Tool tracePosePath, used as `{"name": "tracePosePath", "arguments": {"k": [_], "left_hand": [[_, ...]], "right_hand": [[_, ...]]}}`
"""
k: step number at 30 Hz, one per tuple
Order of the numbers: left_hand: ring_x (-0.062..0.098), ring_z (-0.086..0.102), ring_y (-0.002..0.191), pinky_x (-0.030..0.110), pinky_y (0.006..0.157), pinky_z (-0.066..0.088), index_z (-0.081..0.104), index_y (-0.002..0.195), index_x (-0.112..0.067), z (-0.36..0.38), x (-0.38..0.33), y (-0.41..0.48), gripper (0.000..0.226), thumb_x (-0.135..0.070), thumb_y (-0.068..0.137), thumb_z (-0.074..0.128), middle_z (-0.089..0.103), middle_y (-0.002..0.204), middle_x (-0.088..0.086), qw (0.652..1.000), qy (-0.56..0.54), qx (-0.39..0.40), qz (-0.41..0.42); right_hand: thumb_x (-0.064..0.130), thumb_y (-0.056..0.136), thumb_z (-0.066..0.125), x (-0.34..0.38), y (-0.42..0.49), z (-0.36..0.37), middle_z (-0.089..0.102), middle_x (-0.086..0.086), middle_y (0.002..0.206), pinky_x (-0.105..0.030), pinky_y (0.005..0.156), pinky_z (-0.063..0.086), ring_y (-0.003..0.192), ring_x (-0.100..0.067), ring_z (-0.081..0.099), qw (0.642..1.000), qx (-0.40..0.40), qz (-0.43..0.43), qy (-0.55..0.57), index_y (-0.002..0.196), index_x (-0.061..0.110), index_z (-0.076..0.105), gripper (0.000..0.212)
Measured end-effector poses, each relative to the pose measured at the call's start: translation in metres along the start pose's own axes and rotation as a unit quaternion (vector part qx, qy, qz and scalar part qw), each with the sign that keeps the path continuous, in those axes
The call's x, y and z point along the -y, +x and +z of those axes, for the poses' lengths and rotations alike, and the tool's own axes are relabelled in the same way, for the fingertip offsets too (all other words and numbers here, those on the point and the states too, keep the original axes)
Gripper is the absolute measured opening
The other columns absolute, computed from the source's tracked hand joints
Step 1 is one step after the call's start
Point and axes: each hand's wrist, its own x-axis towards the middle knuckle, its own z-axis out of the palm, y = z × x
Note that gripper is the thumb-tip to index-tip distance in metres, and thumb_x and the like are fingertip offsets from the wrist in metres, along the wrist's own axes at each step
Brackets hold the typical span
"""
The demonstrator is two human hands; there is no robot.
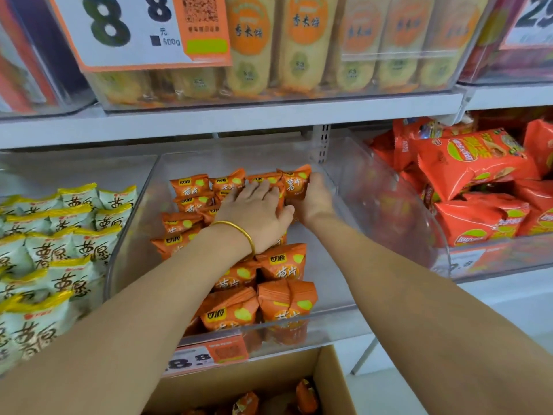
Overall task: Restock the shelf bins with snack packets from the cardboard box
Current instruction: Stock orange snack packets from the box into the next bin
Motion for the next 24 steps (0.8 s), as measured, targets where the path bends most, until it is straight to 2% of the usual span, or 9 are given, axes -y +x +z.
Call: {"name": "tracePosePath", "arguments": {"k": [4, 7, 11, 13, 15, 16, 18, 21, 24], "left_hand": [[0.018, -0.004, 0.147, 0.042, 0.118, 0.000, 0.009, 0.152, -0.021, 0.001, 0.000, 0.002, 0.063, -0.053, 0.098, 0.014, -0.002, 0.160, 0.000, 1.000, -0.007, 0.009, 0.000], [0.019, -0.005, 0.147, 0.043, 0.119, -0.001, 0.011, 0.152, -0.021, -0.002, 0.002, 0.009, 0.063, -0.054, 0.098, 0.014, -0.003, 0.160, 0.000, 0.999, -0.030, 0.031, 0.004], [0.022, 0.001, 0.147, 0.042, 0.119, 0.006, 0.029, 0.148, -0.020, -0.015, 0.010, 0.005, 0.054, -0.046, 0.101, 0.020, 0.007, 0.160, 0.006, 0.995, -0.094, 0.021, 0.017], [0.024, 0.011, 0.145, 0.034, 0.116, 0.010, 0.039, 0.142, -0.017, -0.028, 0.012, -0.015, 0.048, -0.039, 0.101, 0.030, 0.018, 0.157, 0.009, 0.989, -0.138, -0.039, 0.035], [0.024, 0.021, 0.142, 0.028, 0.113, 0.013, 0.045, 0.139, -0.017, -0.039, 0.015, -0.063, 0.046, -0.037, 0.097, 0.040, 0.029, 0.153, 0.007, 0.968, -0.180, -0.152, 0.091], [0.020, 0.028, 0.139, 0.027, 0.112, 0.017, 0.049, 0.135, -0.018, -0.042, 0.016, -0.096, 0.047, -0.037, 0.093, 0.041, 0.036, 0.149, 0.003, 0.945, -0.210, -0.212, 0.131], [0.004, 0.040, 0.128, 0.019, 0.107, 0.031, 0.056, 0.127, -0.021, -0.037, 0.023, -0.170, 0.042, -0.033, 0.089, 0.041, 0.045, 0.140, -0.008, 0.910, -0.264, -0.249, 0.200], [-0.008, 0.045, 0.116, 0.003, 0.096, 0.030, 0.062, 0.116, -0.027, 0.011, 0.044, -0.265, 0.033, -0.028, 0.088, 0.045, 0.049, 0.136, -0.014, 0.936, -0.206, -0.172, 0.229], [-0.009, 0.038, 0.119, 0.000, 0.092, 0.025, 0.060, 0.119, -0.037, 0.065, 0.072, -0.302, 0.032, -0.033, 0.093, 0.042, 0.035, 0.145, -0.018, 0.979, -0.118, -0.006, 0.164]], "right_hand": [[0.012, 0.084, 0.066, -0.002, -0.006, -0.006, 0.058, -0.014, 0.111, -0.038, 0.089, 0.046, 0.097, -0.025, 0.054, 0.999, 0.030, 0.000, -0.009, 0.124, 0.008, 0.039, 0.048], [0.014, 0.088, 0.063, 0.007, -0.014, -0.015, 0.055, -0.017, 0.126, -0.036, 0.093, 0.042, 0.116, -0.030, 0.053, 0.998, 0.055, 0.030, 0.022, 0.136, 0.009, 0.032, 0.057], [0.014, 0.088, 0.066, 0.029, -0.040, -0.051, 0.048, -0.016, 0.134, -0.024, 0.083, 0.035, 0.123, -0.028, 0.048, 0.999, 0.041, 0.021, -0.007, 0.140, 0.004, 0.029, 0.065], [0.011, 0.086, 0.067, 0.042, -0.074, -0.080, 0.052, -0.010, 0.128, -0.020, 0.079, 0.036, 0.111, -0.022, 0.054, 0.999, 0.001, -0.041, -0.009, 0.138, 0.007, 0.036, 0.061], [0.006, 0.085, 0.065, 0.053, -0.130, -0.107, 0.056, 0.001, 0.115, -0.017, 0.074, 0.040, 0.088, -0.011, 0.058, 0.992, -0.017, -0.120, 0.021, 0.126, 0.019, 0.048, 0.046], [0.003, 0.085, 0.065, 0.057, -0.163, -0.117, 0.059, 0.006, 0.107, -0.018, 0.072, 0.043, 0.079, -0.008, 0.058, 0.987, -0.005, -0.155, 0.044, 0.114, 0.027, 0.052, 0.039], [0.001, 0.085, 0.064, 0.059, -0.226, -0.126, 0.063, 0.010, 0.096, -0.024, 0.070, 0.050, 0.074, -0.010, 0.063, 0.978, 0.060, -0.185, 0.074, 0.099, 0.037, 0.054, 0.039], [0.012, 0.087, 0.063, 0.046, -0.287, -0.100, 0.064, 0.012, 0.091, -0.027, 0.074, 0.053, 0.078, -0.010, 0.065, 0.963, 0.214, -0.163, 0.030, 0.099, 0.038, 0.057, 0.029], [0.018, 0.093, 0.058, 0.019, -0.308, -0.047, 0.061, 0.014, 0.094, -0.019, 0.081, 0.050, 0.081, -0.002, 0.061, 0.928, 0.337, -0.123, -0.102, 0.112, 0.028, 0.059, 0.022]]}}
